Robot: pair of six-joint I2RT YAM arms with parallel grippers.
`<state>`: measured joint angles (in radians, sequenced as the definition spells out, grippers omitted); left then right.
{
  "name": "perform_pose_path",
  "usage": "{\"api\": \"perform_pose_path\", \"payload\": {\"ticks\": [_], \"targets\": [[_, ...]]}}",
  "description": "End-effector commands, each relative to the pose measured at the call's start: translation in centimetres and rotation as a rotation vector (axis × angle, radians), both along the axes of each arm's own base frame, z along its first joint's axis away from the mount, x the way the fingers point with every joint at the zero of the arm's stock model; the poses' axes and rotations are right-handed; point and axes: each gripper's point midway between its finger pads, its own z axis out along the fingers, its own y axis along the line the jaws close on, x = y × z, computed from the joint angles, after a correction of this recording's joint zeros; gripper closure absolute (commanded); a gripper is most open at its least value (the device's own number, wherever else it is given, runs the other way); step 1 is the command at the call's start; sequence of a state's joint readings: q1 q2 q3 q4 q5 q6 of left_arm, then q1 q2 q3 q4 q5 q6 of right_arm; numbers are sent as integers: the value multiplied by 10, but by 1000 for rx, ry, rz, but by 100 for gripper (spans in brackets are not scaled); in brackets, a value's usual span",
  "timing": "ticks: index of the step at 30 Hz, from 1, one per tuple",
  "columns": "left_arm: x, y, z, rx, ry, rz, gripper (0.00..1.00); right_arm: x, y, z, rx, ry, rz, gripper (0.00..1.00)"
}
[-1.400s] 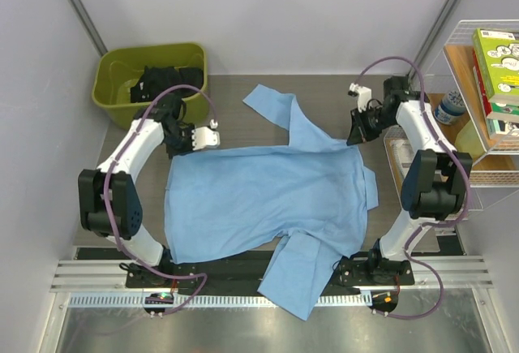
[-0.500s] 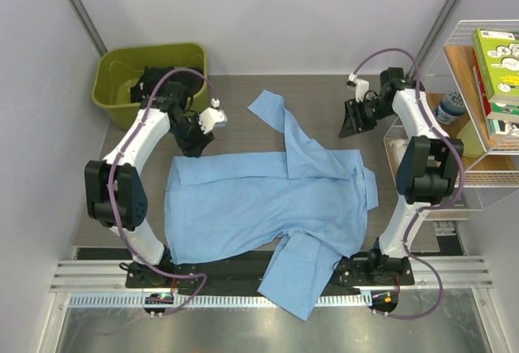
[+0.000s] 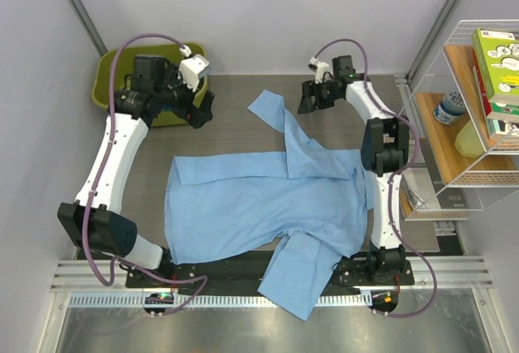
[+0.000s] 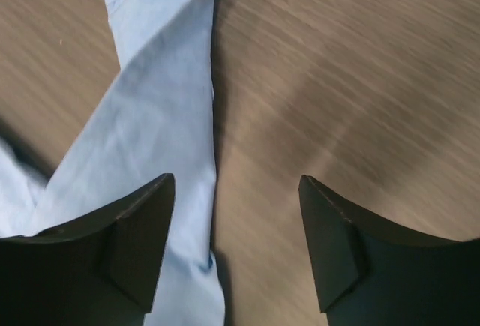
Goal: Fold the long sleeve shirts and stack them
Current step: Fold the shirt
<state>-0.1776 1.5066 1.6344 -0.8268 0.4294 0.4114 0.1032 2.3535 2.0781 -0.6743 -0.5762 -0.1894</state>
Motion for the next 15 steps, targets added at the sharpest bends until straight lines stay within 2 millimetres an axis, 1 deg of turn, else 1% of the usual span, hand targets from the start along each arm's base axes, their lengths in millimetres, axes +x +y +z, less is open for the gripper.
{"api": "perform_pose_path", "payload": {"ticks": [1,4,5,7,8,9,10,11,13,14,15], "targets": [[-3,-3,11,-60,40,61,0,35,30,4,6,-104,3,22],[-7,7,3,-16,57,100,0,39,48,-3,10,-123,31,21],[-6,10,2,-3,47,109,0,38,51,-11,6,-116,39,21],[-6,21,-3,43,32,154,0,36,60,-19,-5,-117,64,23],[-3,25,-3,52,14,172,0,34,60,-27,-15,-108,69,23],[-4,28,-7,65,20,188,0,33,62,-31,-27,-113,83,25],[-5,29,-8,67,20,193,0,29,68,-33,-33,-113,101,25],[-6,29,-9,65,26,196,0,25,68,-37,-42,-105,109,26],[-5,31,-16,61,57,229,0,18,77,-40,-65,-120,150,28],[-4,31,-15,57,65,236,0,11,78,-43,-78,-116,167,28],[-7,30,-21,59,98,235,0,8,79,-45,-96,-118,176,31]]}}
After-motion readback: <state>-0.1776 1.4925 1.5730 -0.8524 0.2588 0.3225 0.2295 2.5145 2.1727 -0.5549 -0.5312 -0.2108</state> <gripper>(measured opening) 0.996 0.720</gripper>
